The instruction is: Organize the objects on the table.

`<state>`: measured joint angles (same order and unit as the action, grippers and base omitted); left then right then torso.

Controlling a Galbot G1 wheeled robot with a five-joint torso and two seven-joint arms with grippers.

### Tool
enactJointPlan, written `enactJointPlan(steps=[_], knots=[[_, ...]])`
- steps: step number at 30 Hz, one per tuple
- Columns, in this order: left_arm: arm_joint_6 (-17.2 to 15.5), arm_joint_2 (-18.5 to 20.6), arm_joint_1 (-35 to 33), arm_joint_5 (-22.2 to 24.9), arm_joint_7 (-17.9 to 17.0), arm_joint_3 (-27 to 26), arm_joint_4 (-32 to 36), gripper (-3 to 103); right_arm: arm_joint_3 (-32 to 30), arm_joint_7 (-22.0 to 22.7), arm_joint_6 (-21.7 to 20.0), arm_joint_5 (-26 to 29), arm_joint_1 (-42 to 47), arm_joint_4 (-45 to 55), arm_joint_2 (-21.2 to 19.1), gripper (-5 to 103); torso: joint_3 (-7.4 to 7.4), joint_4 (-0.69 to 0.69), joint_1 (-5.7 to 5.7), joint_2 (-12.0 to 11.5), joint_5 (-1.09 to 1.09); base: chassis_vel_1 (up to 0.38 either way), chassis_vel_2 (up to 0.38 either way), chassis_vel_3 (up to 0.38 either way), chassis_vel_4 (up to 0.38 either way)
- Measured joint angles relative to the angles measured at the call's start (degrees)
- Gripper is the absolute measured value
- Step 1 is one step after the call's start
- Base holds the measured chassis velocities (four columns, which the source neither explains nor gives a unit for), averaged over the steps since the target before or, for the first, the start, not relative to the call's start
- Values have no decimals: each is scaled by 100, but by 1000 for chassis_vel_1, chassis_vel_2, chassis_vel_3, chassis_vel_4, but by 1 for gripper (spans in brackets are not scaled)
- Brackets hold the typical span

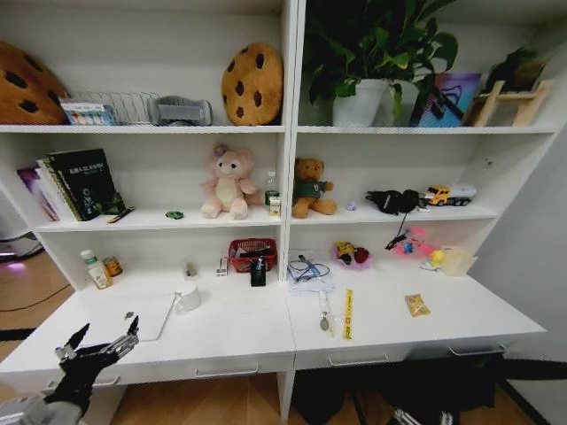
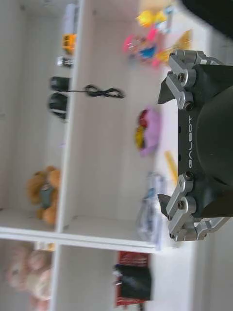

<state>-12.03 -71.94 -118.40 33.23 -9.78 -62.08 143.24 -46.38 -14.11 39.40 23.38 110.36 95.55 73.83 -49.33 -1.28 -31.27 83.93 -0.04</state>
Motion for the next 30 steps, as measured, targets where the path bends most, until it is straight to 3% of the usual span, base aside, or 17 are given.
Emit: enactJointPlan(steps=[5, 6, 7, 9, 10, 11, 12, 17, 30], knots=[[0, 0, 0, 0, 1, 0, 0, 100, -256, -154, -41, 365, 339, 1162, -212, 100, -1, 1, 0, 0, 3, 0, 0, 0, 0], [0, 0, 0, 0, 2, 0, 0, 100, -540, -118, -304, 662, 411, 1882, -460, 100, -1, -3, 1, 0, 5, 0, 0, 0, 0], [0, 0, 0, 0, 2, 0, 0, 100, -540, -118, -304, 662, 411, 1882, -460, 100, -1, -3, 1, 0, 5, 0, 0, 0, 0], [0, -1, 0, 1, 2, 0, 0, 100, -892, 246, -898, 1068, 234, 2422, -819, 100, 0, -1, 1, 0, 2, 0, 0, 0, 0], [0, -1, 0, 1, 2, 0, 0, 100, -892, 246, -898, 1068, 234, 2422, -819, 100, 0, -1, 1, 0, 2, 0, 0, 0, 0], [0, 0, 0, 0, 0, -1, 1, 100, -1244, 785, -1716, 1615, -161, 2518, -1336, 100, -1, 4, 1, 0, 3, 0, 0, 0, 0], [0, 0, 0, 0, 1, 0, 0, 100, -1359, 977, -2065, 1914, -427, 2295, -1614, 100, -1, 3, 1, 0, 5, 0, 0, 0, 0], [0, 0, 0, 0, 1, 0, 0, 100, -1527, 1095, -2608, 2599, -728, 1843, -2042, 100, -2, 0, 0, -1, 6, 0, 0, 0, 0], [0, 0, 0, 0, 1, 0, 0, 100, -1332, 1125, -3097, 2595, -997, 1843, -2049, 100, -1, 1, 1, 0, 3, 0, 0, 0, 0]])
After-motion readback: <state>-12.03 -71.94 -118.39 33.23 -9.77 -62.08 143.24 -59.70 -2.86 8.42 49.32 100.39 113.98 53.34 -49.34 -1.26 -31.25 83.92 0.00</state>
